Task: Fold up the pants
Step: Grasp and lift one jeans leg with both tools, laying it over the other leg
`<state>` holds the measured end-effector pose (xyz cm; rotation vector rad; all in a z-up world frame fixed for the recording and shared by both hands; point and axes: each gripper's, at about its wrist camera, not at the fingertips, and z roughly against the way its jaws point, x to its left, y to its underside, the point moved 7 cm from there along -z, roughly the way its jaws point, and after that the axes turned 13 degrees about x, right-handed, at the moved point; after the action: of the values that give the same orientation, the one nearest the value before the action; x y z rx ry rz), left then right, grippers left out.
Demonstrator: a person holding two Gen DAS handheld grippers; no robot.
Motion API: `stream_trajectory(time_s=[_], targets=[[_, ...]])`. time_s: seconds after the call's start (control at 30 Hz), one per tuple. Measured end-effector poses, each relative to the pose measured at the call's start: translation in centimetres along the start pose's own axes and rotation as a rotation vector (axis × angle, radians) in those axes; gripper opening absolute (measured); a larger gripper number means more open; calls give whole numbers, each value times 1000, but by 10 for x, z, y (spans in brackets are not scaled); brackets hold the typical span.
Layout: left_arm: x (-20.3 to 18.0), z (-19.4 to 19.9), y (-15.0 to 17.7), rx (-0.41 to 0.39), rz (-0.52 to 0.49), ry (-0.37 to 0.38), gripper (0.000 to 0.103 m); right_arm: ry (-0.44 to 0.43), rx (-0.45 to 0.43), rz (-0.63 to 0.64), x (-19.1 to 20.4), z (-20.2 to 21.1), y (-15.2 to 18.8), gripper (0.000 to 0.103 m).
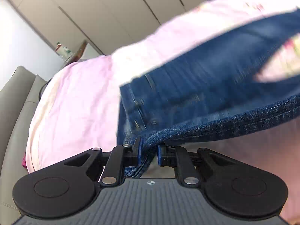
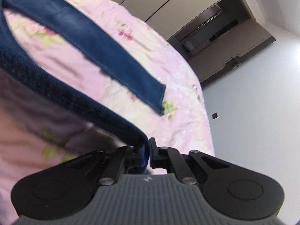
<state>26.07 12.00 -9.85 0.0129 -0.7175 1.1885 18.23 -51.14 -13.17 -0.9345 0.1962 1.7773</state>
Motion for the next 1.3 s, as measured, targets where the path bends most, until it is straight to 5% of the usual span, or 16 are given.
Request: stream_trajectory(time_s=[0.27,0.47,0.63,0.8,1.07,1.3], targets=[[22,-27,-97,33,40,-11,16,11,47,-14,-32,-50,-103,0],[7,-97,-157,77,13,-54,16,-21,104,-61,-37,-128,-181,0],[-9,-156,-174,133,6,-52,16,-12,136,-35,-22,-182,-230,0],[-17,-186,-169,167,18,-25,17,4,192,-7,-2,-228,-258,0],[7,-153,-190,66,30,25,17,-19,209,-61,-12,-241,-271,0],[-14,-216,-222,123,21,14,17,5,245,-104,-8,-278,-302,0]])
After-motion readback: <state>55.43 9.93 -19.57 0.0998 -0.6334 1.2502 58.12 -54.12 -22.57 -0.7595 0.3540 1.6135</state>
